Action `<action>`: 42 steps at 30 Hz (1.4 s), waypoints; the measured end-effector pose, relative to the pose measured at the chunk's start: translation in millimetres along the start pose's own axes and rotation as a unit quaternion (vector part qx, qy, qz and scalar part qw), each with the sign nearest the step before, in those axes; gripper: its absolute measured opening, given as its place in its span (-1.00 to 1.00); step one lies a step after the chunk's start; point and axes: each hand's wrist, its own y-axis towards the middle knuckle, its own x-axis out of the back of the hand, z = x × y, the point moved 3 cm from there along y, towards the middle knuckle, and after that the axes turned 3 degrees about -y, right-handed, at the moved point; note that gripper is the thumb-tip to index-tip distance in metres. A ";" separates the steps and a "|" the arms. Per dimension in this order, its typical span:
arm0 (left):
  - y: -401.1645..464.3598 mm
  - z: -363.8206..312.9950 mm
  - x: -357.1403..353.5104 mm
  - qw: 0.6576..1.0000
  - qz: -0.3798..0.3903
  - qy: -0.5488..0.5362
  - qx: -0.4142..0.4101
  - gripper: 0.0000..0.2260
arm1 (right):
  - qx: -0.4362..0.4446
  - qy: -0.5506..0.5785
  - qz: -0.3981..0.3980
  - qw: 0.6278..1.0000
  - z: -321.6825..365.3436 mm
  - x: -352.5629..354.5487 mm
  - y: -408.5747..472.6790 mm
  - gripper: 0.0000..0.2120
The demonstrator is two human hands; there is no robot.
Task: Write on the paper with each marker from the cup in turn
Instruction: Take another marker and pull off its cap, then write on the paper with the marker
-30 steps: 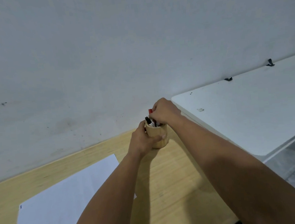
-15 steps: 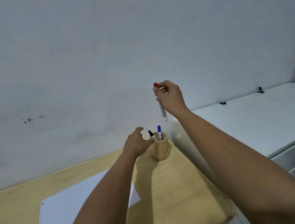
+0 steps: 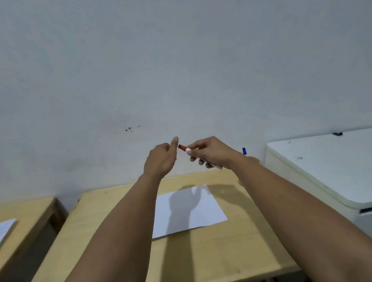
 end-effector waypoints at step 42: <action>-54.2 225.8 63.6 0.944 -0.076 0.318 -0.040 -0.61 | -0.086 0.250 -0.064 0.962 -43.6 -175.7 83.9 -0.74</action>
